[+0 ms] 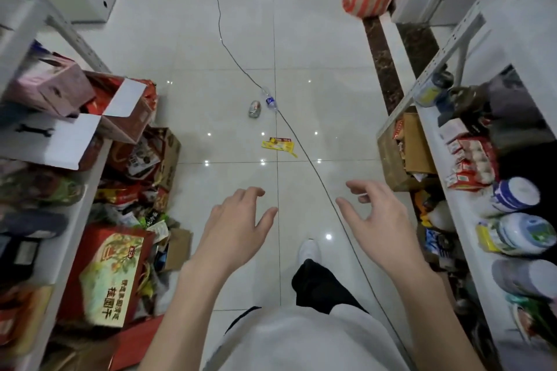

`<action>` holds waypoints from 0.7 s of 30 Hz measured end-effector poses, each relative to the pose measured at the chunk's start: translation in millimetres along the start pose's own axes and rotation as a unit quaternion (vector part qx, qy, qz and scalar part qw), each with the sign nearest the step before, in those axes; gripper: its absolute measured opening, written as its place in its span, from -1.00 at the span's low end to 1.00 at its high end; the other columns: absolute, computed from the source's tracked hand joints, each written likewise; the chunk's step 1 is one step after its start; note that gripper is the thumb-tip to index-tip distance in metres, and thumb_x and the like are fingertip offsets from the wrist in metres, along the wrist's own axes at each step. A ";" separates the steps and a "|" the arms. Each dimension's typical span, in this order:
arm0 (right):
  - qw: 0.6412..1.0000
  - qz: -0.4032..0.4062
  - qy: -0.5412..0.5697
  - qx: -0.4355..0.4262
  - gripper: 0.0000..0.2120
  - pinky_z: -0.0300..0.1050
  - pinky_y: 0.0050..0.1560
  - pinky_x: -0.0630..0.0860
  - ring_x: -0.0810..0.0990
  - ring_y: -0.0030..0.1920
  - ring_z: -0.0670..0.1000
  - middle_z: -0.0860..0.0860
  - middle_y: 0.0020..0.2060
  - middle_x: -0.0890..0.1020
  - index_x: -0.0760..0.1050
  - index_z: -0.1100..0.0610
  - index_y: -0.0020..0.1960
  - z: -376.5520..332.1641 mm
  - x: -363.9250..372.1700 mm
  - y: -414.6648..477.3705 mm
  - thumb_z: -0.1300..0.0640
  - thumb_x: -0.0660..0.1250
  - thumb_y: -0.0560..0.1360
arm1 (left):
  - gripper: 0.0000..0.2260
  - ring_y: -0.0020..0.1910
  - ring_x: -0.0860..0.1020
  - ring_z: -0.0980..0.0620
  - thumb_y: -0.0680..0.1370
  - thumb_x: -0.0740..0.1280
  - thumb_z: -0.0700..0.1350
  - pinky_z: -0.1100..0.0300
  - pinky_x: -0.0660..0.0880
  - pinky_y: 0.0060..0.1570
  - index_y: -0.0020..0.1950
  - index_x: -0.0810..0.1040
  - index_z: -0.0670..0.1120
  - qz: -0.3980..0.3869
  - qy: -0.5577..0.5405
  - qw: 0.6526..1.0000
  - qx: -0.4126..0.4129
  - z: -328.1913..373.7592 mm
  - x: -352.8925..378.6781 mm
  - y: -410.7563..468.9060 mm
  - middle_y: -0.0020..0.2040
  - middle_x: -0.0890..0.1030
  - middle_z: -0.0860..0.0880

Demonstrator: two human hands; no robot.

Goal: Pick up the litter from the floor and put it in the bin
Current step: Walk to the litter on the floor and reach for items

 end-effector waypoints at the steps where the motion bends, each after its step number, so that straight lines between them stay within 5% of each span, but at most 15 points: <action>1: 1.000 0.003 -0.001 -0.002 -0.68 -0.09 0.16 0.48 0.51 0.11 -0.14 -0.16 0.12 0.53 0.49 -0.06 0.28 1.5 -6.5 19.8 -0.10 0.35 0.56 | -0.55 0.31 0.45 0.01 0.63 0.13 0.21 0.05 0.35 0.29 0.44 0.33 0.01 -0.017 0.018 1.000 -0.005 8.9 -2.9 18.1 0.36 0.47 0.03; 9: 0.998 -0.045 -0.039 -0.023 -0.63 0.06 0.23 0.49 0.53 0.17 -0.05 -0.11 0.16 0.54 0.47 -0.03 0.31 0.7 -14.8 170.5 -0.13 0.33 0.56 | -0.46 0.37 0.40 -0.03 0.62 0.10 0.27 0.01 0.33 0.35 0.50 0.26 0.00 -0.050 0.025 0.997 -0.058 37.4 -36.1 128.4 0.43 0.40 -0.02; 21: 0.994 -0.088 -0.054 -0.034 -0.56 0.12 0.20 0.51 0.54 0.14 -0.01 -0.09 0.17 0.50 0.43 -0.04 0.36 -81.4 71.6 341.8 -0.13 0.37 0.53 | -0.40 0.37 0.41 -0.08 0.60 0.09 0.30 -0.02 0.37 0.33 0.52 0.23 -0.04 -0.100 -0.004 0.976 -0.194 -103.4 -86.0 258.7 0.46 0.38 -0.06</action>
Point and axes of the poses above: each hand's wrist, its own y-axis towards the middle knuckle, its own x-axis out of the palm, z = x × y, the point moved 5 cm from there along y, towards the middle knuckle
